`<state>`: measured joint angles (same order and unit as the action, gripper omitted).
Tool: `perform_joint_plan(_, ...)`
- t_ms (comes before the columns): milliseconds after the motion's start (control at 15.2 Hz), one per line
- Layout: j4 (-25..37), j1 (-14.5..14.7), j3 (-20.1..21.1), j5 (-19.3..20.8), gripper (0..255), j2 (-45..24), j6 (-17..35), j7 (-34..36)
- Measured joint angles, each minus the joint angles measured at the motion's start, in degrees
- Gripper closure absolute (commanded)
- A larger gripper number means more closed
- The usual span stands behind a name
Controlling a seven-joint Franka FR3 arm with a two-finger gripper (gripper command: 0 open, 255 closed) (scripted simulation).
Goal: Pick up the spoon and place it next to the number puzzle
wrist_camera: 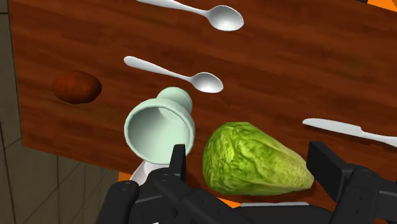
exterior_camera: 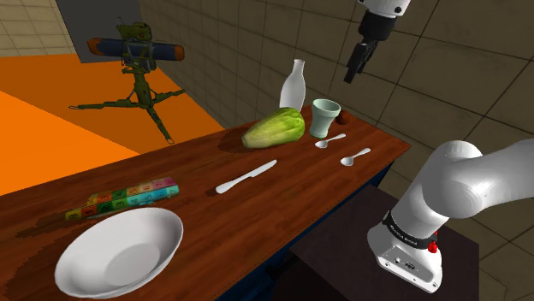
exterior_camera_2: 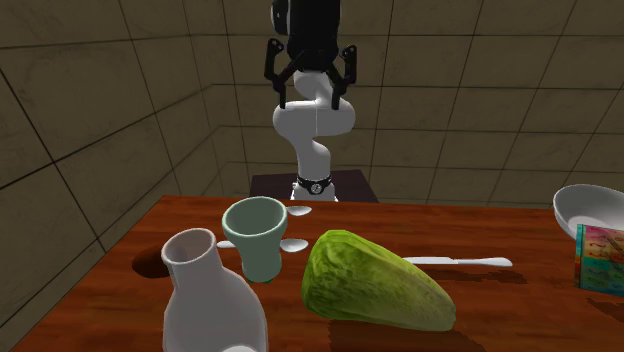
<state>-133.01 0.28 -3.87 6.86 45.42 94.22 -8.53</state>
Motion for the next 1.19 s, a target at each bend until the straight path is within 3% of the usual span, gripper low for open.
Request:
perform_joint_plan(198, -1.36, -0.32, -0.12, 0.13, 0, -0.43, 0.36, 0.47)
perform_joint_plan(594, -9.83, -1.66, -0.45, 0.53, 0, -3.24, 4.74, 3.35)
perform_joint_plan(1188, -19.64, -3.72, -1.27, 1.05, 0, -11.17, 11.72, 7.66)
